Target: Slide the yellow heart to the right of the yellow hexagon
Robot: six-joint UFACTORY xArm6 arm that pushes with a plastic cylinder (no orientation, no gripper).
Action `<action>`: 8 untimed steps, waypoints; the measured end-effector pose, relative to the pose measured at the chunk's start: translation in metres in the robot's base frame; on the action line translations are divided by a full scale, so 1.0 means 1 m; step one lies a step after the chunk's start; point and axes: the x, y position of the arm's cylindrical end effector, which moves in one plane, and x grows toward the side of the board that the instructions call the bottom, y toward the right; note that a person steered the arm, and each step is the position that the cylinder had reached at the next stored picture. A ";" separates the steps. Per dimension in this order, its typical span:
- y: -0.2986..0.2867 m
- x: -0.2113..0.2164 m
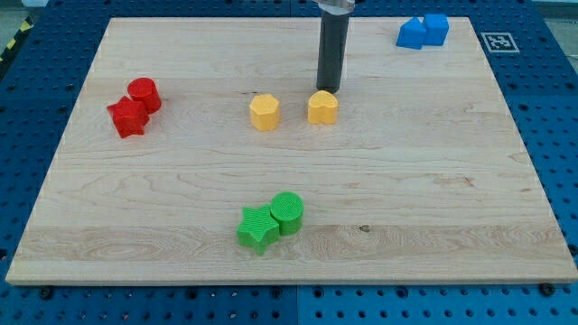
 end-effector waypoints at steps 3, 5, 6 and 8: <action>0.004 0.030; 0.054 0.036; 0.030 0.049; -0.012 0.049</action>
